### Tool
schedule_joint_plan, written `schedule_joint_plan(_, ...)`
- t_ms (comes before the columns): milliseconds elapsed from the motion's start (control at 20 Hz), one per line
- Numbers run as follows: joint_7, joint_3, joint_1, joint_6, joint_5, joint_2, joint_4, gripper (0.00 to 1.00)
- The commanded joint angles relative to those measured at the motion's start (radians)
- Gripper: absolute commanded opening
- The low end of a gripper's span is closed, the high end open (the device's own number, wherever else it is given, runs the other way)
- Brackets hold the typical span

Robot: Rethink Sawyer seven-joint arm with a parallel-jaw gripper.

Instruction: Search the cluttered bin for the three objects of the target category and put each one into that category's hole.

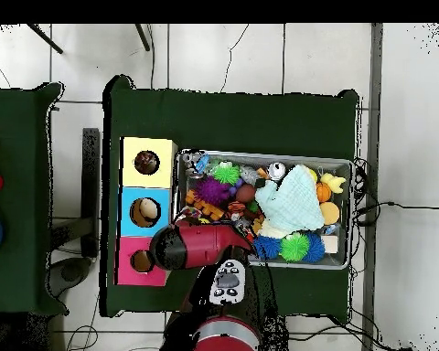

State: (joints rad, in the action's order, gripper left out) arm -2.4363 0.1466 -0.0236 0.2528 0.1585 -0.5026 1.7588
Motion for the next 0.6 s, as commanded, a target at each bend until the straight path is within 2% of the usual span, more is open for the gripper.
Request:
schedule_joint_plan(50, -0.067, -0.094, 0.002, -0.010, -0.032, 0.057, -0.083, 0.00)
schedule_joint_plan(200, -0.055, -0.101, 0.011, 0.022, -0.037, 0.050, -0.100, 0.00)
schedule_joint_plan(450, -0.036, -0.102, 0.009, 0.145, -0.055, -0.016, -0.101, 0.00)
schedule_joint_plan(600, -0.033, -0.106, 0.012, 0.171, -0.062, -0.026, -0.106, 0.00)
